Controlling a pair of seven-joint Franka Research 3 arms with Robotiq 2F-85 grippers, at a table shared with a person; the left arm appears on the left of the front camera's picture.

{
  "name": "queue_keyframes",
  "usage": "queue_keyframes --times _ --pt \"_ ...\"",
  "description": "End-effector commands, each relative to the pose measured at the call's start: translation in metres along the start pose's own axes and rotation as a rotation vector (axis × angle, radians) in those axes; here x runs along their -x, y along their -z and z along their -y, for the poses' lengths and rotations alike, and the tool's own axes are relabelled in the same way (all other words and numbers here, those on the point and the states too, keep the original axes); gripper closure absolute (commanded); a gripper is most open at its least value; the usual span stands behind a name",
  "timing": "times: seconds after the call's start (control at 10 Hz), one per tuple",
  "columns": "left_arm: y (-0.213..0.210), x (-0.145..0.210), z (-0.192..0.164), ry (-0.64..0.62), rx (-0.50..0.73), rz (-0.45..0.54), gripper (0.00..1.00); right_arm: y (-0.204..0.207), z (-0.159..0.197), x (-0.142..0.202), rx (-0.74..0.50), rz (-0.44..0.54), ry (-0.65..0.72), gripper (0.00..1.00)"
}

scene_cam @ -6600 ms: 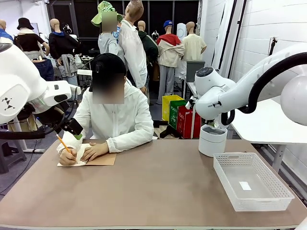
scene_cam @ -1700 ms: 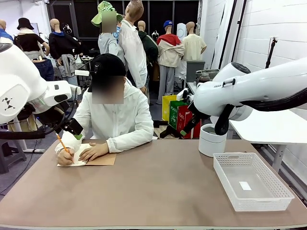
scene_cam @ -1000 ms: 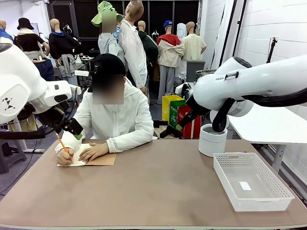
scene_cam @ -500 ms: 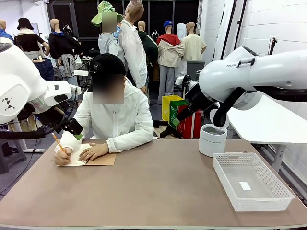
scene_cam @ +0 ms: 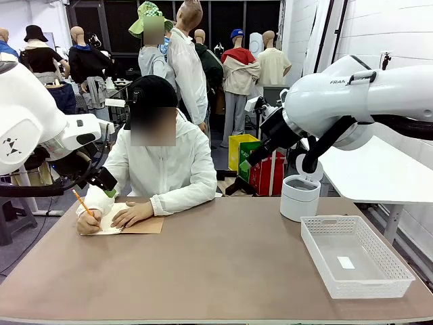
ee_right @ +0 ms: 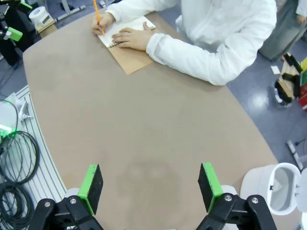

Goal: Sort the paper based on its condition.
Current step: If a person hands you a paper, place it in the Organizing basket , and if it's crumpled, put it in the Trash can.

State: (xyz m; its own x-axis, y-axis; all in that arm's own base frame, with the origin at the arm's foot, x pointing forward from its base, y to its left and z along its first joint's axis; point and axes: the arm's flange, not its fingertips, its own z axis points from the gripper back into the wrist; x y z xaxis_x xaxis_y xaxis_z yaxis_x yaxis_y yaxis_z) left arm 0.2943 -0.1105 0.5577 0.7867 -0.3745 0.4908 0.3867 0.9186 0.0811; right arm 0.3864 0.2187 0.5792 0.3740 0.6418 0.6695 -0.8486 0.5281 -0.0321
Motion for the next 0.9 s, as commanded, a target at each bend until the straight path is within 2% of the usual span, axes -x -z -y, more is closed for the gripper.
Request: queue_keyframes --times 0.0,0.8 --pt "-0.0003 0.0 0.0 0.0 0.002 0.001 0.0 0.0001 0.0016 0.0032 -0.033 0.054 -0.019 0.0" --pt "-0.0003 0.0 0.0 0.0 0.002 0.001 0.0 -0.0031 -0.0008 -0.0018 -0.009 0.02 -0.009 0.0"
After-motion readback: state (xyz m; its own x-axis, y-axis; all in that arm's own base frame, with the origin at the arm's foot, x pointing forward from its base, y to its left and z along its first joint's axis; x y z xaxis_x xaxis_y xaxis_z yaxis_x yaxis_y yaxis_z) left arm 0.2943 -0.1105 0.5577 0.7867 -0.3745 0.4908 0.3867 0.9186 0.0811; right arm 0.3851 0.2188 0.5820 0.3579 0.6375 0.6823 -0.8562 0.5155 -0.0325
